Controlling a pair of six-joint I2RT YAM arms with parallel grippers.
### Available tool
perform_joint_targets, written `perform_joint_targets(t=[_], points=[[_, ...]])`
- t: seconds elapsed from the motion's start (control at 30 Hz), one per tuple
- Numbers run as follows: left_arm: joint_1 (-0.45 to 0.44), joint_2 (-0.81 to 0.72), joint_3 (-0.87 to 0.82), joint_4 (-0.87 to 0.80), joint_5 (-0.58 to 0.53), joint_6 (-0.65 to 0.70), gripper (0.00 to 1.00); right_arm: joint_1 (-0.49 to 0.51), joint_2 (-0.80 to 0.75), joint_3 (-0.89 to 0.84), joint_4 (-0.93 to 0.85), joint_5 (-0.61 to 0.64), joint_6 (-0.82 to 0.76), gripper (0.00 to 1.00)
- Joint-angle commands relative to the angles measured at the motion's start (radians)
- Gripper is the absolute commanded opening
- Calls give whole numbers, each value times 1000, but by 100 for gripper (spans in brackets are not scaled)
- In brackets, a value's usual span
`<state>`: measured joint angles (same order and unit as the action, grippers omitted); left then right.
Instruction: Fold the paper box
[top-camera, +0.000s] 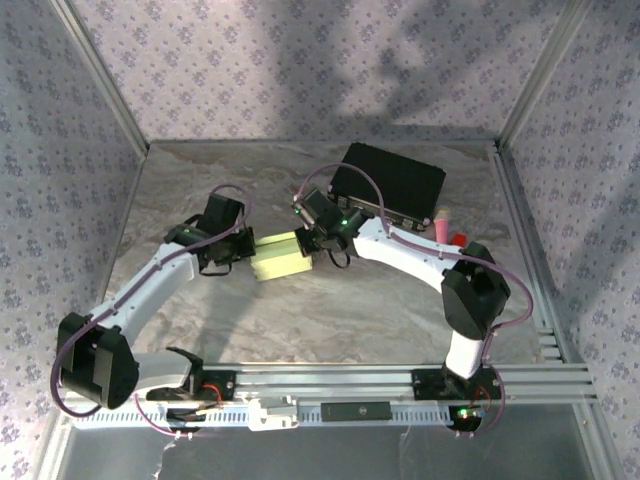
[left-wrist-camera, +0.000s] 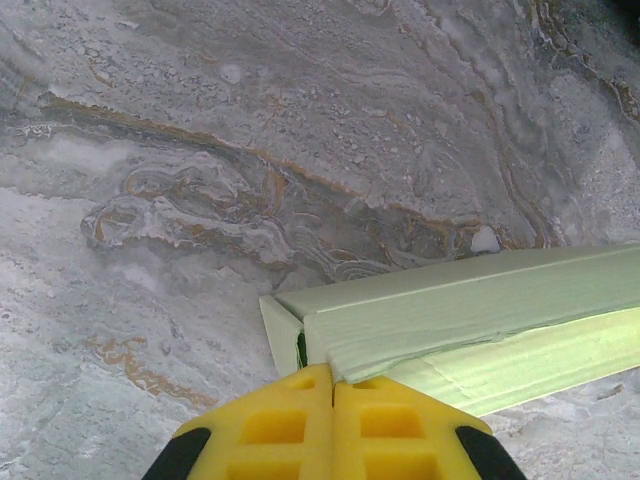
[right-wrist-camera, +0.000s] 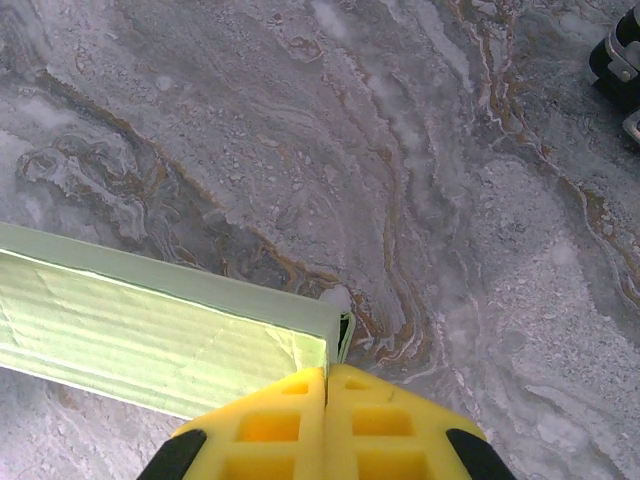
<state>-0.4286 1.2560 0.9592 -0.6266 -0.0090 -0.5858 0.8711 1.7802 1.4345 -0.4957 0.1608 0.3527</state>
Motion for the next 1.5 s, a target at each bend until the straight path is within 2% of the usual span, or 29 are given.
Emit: perform_joint_targets(t=[0.0, 0.63, 1.03, 1.47], points=[[-12, -16, -14, 16, 32, 6, 0, 22, -16, -7, -8, 1, 55, 0], [-25, -9, 2, 10, 34, 29, 0, 71, -1, -2, -34, 98, 177, 0], [-31, 3, -2, 17, 19, 79, 0, 100, -22, -82, 44, 163, 189, 0], [-78, -58, -97, 117, -47, 82, 0, 126, -49, -152, 118, 203, 178, 0]])
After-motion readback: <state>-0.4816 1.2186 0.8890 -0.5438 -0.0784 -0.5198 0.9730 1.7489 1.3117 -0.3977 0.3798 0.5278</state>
